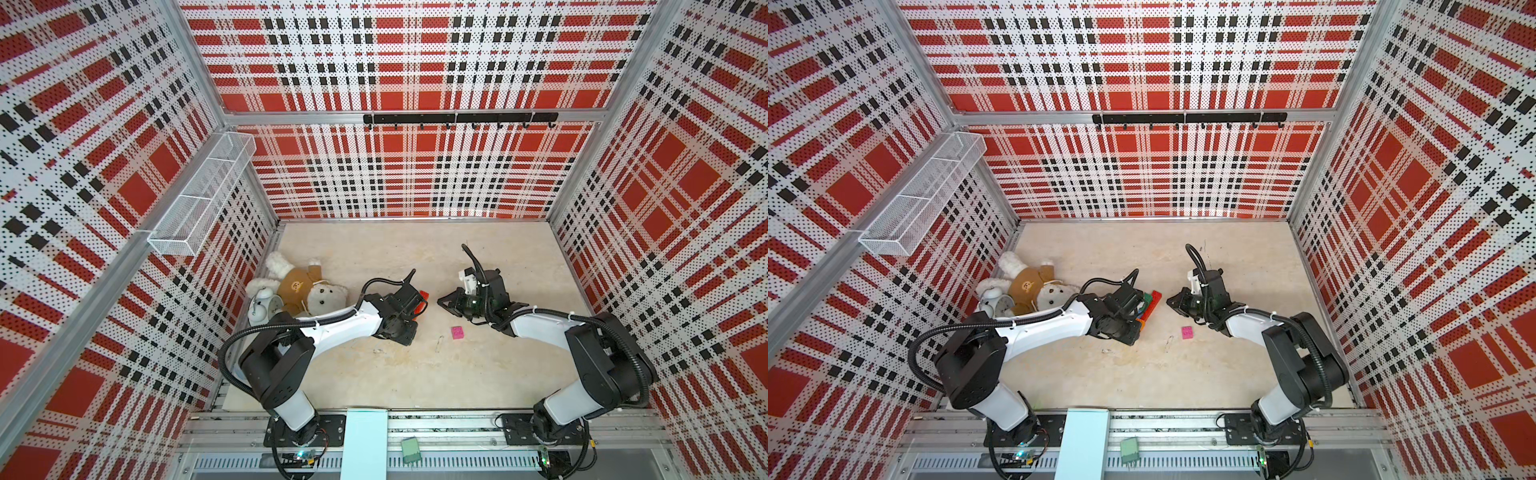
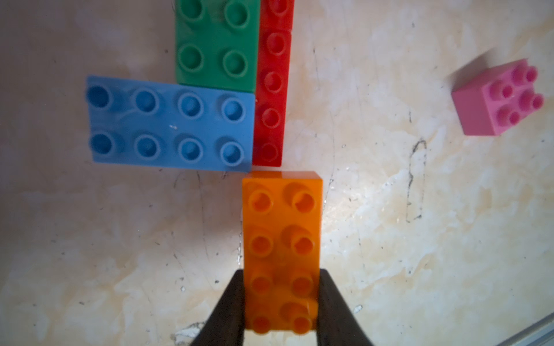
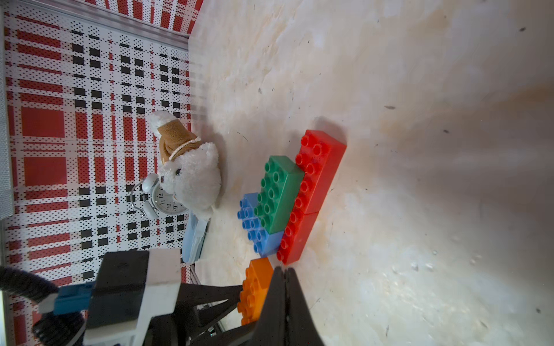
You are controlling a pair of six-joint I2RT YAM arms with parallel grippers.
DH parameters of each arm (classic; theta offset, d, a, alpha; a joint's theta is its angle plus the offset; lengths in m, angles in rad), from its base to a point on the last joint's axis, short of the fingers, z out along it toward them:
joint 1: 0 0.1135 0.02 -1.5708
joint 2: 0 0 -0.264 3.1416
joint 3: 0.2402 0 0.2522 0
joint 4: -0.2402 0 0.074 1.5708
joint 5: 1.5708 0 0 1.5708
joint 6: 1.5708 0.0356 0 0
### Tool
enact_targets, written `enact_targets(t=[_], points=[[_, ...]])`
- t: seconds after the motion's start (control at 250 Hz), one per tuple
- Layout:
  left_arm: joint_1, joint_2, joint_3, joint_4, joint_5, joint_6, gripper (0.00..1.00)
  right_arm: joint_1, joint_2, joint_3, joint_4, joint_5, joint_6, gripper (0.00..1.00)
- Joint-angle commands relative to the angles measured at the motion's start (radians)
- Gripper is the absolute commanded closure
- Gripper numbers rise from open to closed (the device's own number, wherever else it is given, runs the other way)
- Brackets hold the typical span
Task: Assemble a small pinwheel with lego
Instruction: Place the lego brick at the center of the board.
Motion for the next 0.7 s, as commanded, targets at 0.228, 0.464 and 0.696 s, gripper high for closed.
enact_targets(t=[0.228,0.464,0.696], points=[[-0.03,0.022,0.044,-0.027,-0.153,0.007,0.91,0.017,0.039,0.019,0.08,-0.007,0.004,0.99],[-0.039,0.003,-0.01,0.056,-0.17,0.01,0.91,0.011,0.101,0.128,0.001,-0.011,-0.046,1.0],[-0.15,-0.029,-0.085,0.126,-0.119,0.03,0.91,-0.064,0.05,0.1,-0.084,0.008,-0.066,1.0]])
